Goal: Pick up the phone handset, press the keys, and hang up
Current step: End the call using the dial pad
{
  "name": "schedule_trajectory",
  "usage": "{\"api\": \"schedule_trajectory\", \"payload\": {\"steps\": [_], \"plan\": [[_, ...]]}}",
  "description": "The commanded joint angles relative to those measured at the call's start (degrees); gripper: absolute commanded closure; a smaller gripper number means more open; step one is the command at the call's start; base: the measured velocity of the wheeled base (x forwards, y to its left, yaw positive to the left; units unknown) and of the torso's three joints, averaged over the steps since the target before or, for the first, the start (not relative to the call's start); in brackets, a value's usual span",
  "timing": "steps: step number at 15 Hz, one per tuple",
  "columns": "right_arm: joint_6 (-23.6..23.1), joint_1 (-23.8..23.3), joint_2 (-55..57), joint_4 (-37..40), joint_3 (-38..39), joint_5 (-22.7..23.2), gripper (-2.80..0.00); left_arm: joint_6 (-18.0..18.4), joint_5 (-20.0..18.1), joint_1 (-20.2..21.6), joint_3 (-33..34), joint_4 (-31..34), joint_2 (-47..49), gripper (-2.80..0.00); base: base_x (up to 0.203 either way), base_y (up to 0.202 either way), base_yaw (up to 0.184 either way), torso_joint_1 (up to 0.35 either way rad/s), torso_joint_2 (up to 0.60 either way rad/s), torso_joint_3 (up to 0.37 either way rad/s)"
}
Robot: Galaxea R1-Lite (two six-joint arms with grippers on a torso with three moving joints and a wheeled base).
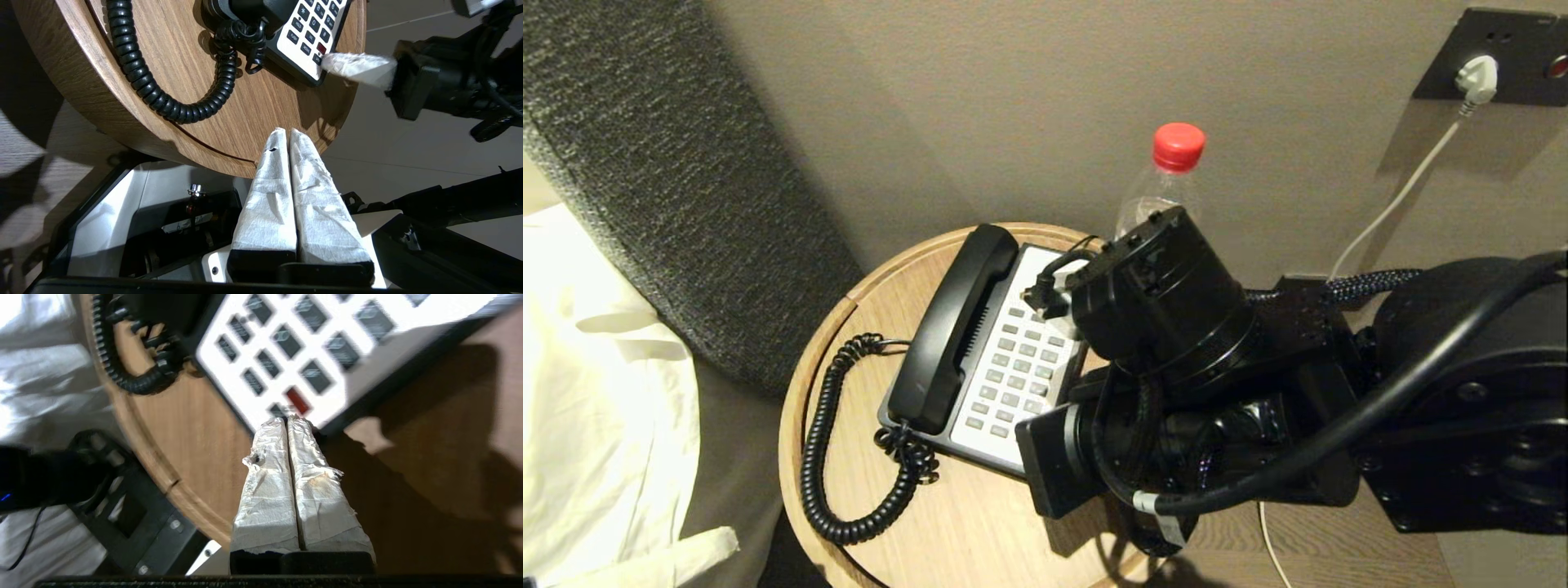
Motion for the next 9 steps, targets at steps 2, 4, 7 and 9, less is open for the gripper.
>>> {"api": "schedule_trajectory", "payload": {"steps": [2,4,7,9], "plan": [[0.2,0.0,-1.7,0.0,0.1,0.0,0.00,-0.3,0.0,0.0,0.2,0.1,0.0,0.00,0.000,0.000,0.000,0.000,0.00,0.000],[0.3,0.0,-2.2,0.2,0.1,0.0,0.00,-0.3,0.0,0.0,0.2,0.1,0.0,0.00,0.000,0.000,0.000,0.000,0.00,0.000],[0.5,0.1,-3.3,0.2,0.6,-0.1,0.00,-0.3,0.0,0.0,-0.2,0.0,0.2,0.00,0.000,0.000,0.000,0.000,0.00,0.000],[1.6,0.0,-3.8,0.1,0.6,-0.2,0.00,-0.3,0.0,0.0,-0.8,0.0,0.4,0.00,0.000,0.000,0.000,0.000,0.00,0.000]]}}
